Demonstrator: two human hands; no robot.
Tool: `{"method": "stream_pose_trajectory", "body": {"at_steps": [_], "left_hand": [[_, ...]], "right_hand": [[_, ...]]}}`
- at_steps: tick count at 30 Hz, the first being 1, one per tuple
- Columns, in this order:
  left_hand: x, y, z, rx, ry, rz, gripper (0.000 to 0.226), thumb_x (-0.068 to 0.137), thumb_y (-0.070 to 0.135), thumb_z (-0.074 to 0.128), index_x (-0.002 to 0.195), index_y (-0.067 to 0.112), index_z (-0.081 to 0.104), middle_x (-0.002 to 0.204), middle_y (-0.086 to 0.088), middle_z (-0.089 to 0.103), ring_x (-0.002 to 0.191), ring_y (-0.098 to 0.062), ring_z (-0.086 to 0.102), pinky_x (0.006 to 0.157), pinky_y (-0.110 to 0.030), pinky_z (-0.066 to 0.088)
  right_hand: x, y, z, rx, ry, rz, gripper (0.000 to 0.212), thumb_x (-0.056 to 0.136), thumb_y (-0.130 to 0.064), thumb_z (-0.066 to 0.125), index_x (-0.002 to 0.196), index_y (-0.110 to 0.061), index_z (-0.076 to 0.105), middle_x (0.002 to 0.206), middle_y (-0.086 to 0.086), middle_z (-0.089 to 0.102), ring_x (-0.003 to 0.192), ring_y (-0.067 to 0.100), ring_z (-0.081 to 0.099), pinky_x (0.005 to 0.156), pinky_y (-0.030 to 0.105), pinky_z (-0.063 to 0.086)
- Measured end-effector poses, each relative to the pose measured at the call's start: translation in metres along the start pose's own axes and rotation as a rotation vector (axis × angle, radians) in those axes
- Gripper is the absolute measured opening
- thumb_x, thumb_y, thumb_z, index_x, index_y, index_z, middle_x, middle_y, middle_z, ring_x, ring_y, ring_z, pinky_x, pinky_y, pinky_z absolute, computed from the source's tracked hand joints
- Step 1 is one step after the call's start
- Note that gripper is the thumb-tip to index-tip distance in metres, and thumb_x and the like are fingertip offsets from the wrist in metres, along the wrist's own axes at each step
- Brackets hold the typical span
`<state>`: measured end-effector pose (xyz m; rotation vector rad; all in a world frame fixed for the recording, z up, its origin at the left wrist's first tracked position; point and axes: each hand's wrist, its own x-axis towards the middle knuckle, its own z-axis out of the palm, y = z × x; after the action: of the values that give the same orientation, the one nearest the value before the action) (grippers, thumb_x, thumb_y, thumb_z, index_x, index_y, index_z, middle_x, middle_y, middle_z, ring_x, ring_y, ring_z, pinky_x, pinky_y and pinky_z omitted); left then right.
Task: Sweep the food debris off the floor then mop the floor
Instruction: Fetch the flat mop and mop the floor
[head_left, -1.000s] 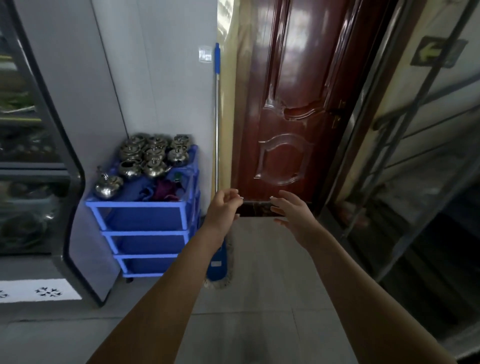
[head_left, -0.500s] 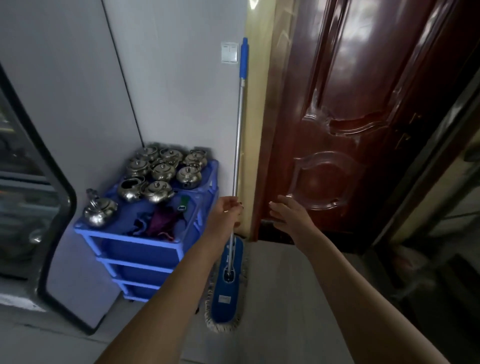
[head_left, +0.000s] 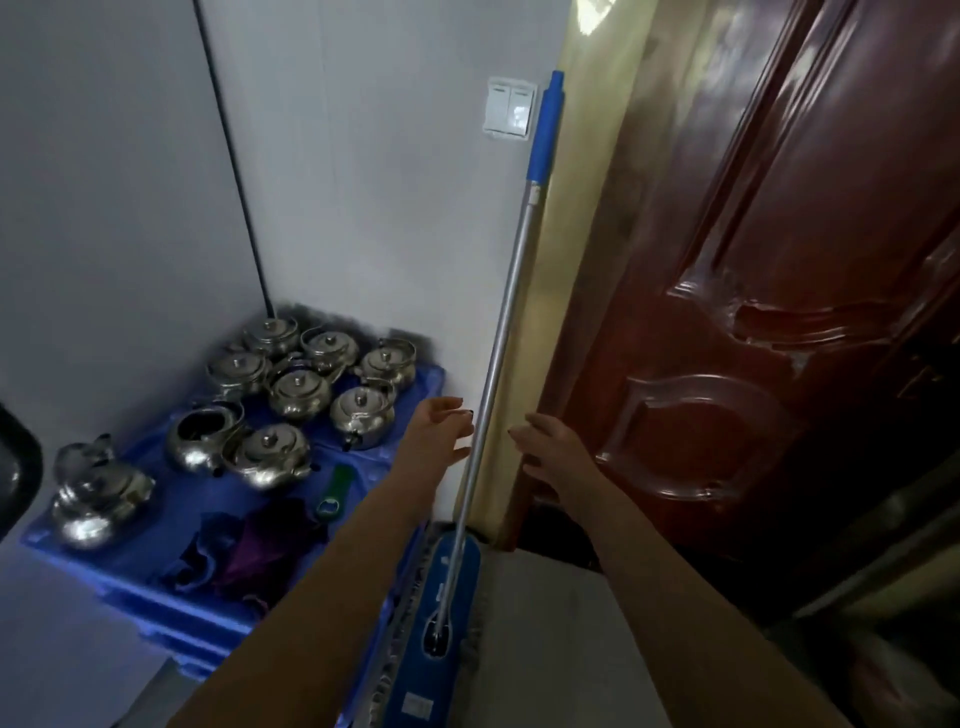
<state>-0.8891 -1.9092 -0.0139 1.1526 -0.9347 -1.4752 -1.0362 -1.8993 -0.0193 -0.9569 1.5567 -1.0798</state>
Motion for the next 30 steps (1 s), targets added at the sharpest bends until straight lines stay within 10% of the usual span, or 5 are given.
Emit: {"method": "stream_pose_trajectory", "body": {"at_steps": [17,24,30], "left_hand": [[0.205,-0.037,0.038,0.069,0.192,-0.118,0.027,0.092,0.004,0.052,0.119,0.002,0.051,0.107,-0.013,0.057,0.098,-0.022,0.056,0.072,-0.027,0.048],[0.263,-0.075,0.070,0.127,0.407,-0.172,0.027,0.088,0.009,0.061,0.114,0.005,0.052,0.090,0.001,0.059,0.075,-0.009,0.056,0.060,-0.019,0.045],[0.296,-0.085,0.097,0.242,0.464,-0.184,0.047,0.086,0.029,0.065,0.125,0.009,0.049,0.114,-0.003,0.056,0.107,-0.018,0.056,0.085,-0.028,0.045]], "right_hand": [[0.254,-0.049,-0.007,-0.239,-0.190,0.023,0.086,0.080,-0.038,0.071,0.147,-0.008,0.026,0.138,0.003,0.045,0.119,0.018,0.050,0.091,0.025,0.042],[0.338,-0.062,-0.016,-0.222,-0.394,-0.141,0.035,0.078,-0.031,0.074,0.107,-0.016,0.061,0.103,-0.001,0.066,0.090,0.004,0.062,0.068,0.014,0.043],[0.380,-0.076,-0.010,-0.174,-0.642,-0.144,0.013,0.080,-0.019,0.073,0.088,-0.024,0.063,0.116,0.000,0.066,0.094,0.000,0.062,0.086,0.019,0.044]]}}
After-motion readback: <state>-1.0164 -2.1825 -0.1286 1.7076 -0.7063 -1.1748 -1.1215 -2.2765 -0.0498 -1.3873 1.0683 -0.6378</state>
